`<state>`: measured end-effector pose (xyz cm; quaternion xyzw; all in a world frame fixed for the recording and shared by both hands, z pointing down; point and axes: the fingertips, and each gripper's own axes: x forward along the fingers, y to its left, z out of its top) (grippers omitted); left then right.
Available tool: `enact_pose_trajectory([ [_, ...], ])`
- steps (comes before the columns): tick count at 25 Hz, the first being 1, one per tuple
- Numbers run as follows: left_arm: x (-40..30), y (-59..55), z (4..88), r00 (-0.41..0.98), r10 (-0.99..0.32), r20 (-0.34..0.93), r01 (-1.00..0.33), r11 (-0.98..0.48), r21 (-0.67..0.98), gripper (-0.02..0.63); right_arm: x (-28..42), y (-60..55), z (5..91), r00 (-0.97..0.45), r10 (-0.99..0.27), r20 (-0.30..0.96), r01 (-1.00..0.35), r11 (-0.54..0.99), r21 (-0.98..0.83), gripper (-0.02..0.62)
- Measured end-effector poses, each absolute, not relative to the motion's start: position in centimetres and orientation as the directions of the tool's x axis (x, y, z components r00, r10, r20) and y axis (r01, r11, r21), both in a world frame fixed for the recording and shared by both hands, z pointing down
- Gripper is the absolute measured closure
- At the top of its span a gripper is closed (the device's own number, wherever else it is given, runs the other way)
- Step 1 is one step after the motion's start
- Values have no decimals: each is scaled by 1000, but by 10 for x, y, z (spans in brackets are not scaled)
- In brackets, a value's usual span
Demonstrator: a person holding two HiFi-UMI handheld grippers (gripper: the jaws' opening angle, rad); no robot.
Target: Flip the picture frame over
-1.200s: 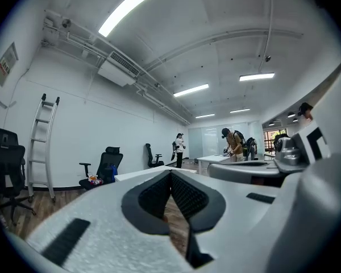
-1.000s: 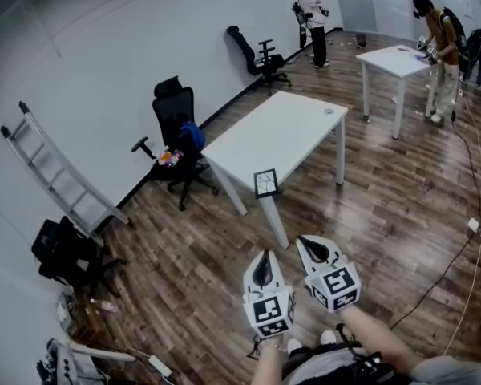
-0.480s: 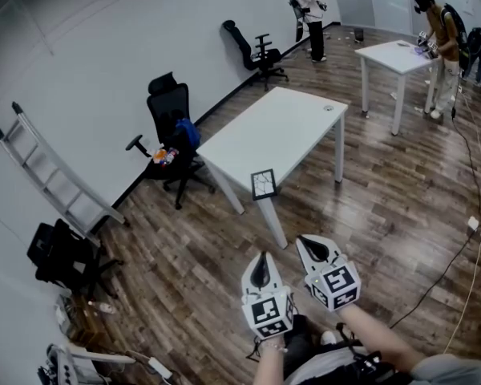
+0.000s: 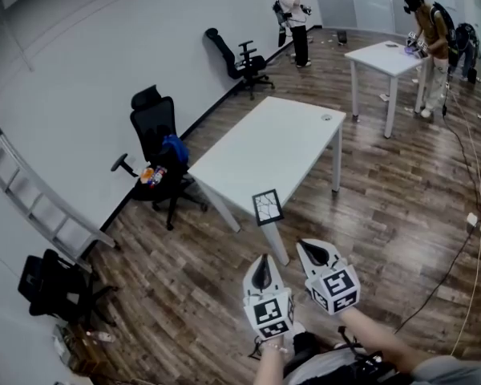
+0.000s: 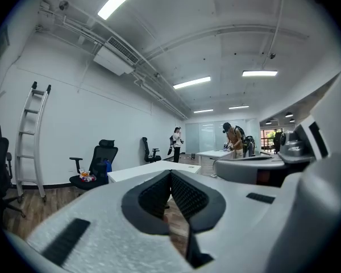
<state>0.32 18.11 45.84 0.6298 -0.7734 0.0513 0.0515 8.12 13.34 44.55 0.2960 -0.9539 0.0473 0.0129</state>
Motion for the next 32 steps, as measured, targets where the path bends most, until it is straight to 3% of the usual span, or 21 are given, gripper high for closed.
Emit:
enact_pose_trajectory([
  [14, -78, 121, 487, -96, -979, 181, -995, 96, -5, 603, -1, 87, 477, -769, -625, 133, -637, 766, -89, 591],
  [32, -130, 38, 540, -131, -942, 309, -991, 133, -14, 603, -47, -8, 521, -759, -608, 234, -640, 762, -96, 591],
])
